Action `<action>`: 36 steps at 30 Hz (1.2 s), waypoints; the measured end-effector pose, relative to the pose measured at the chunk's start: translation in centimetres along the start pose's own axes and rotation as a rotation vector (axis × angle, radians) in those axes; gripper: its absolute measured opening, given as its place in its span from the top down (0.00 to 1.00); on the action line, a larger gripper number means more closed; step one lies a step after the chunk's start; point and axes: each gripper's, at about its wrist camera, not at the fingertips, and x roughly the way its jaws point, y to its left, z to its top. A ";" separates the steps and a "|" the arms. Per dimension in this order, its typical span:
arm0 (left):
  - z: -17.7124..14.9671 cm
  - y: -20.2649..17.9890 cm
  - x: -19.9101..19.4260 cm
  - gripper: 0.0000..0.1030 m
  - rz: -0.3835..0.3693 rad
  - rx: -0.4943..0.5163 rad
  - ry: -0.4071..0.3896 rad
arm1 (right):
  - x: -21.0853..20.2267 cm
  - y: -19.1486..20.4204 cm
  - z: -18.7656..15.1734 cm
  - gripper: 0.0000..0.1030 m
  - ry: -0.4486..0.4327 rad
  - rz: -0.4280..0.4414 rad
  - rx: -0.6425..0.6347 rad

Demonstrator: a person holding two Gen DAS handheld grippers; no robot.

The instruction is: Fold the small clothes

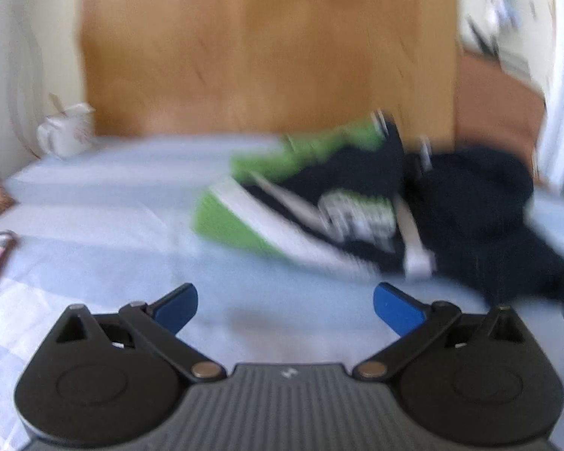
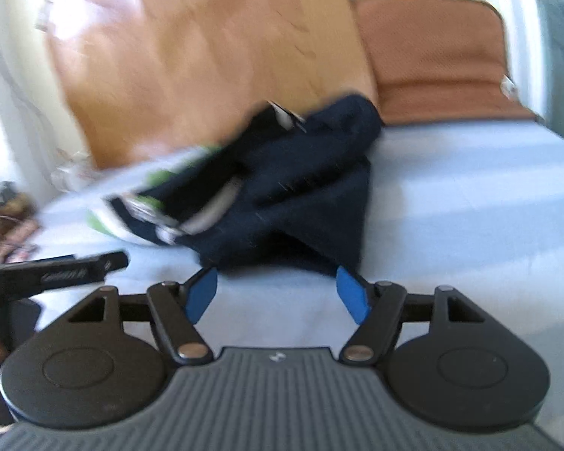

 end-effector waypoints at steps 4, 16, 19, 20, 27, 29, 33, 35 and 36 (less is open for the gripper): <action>2.2 2.3 -1.7 0.00 0.005 -0.036 -0.107 | -1.4 0.4 3.8 0.45 -0.032 0.160 -0.007; 1.7 4.5 -1.8 0.01 -0.051 -0.053 -0.078 | 17.3 5.5 9.6 0.63 0.273 0.205 0.092; 2.3 4.3 -1.7 0.01 -0.060 -0.026 -0.096 | 16.8 5.3 10.6 0.94 0.243 0.267 0.109; 2.8 4.3 -1.4 0.01 -0.060 -0.027 -0.105 | 15.9 5.0 11.4 0.94 0.200 0.256 0.088; 5.7 4.0 3.8 0.00 -0.049 -0.015 -0.065 | 6.4 -3.9 18.2 0.94 -0.073 -0.111 0.020; 6.1 4.0 5.5 0.00 -0.052 -0.027 -0.025 | 4.5 -6.4 18.6 0.93 -0.049 -0.144 0.085; 6.0 5.6 6.2 0.00 -0.112 -0.151 -0.003 | 3.9 -4.9 16.4 0.88 0.029 -0.050 0.079; 5.9 6.0 6.2 0.00 -0.109 -0.174 -0.004 | 5.2 -2.3 14.8 0.70 0.088 0.048 0.060; 5.9 6.2 6.1 0.00 -0.104 -0.174 -0.005 | 5.5 -1.7 14.2 0.62 0.118 0.093 0.068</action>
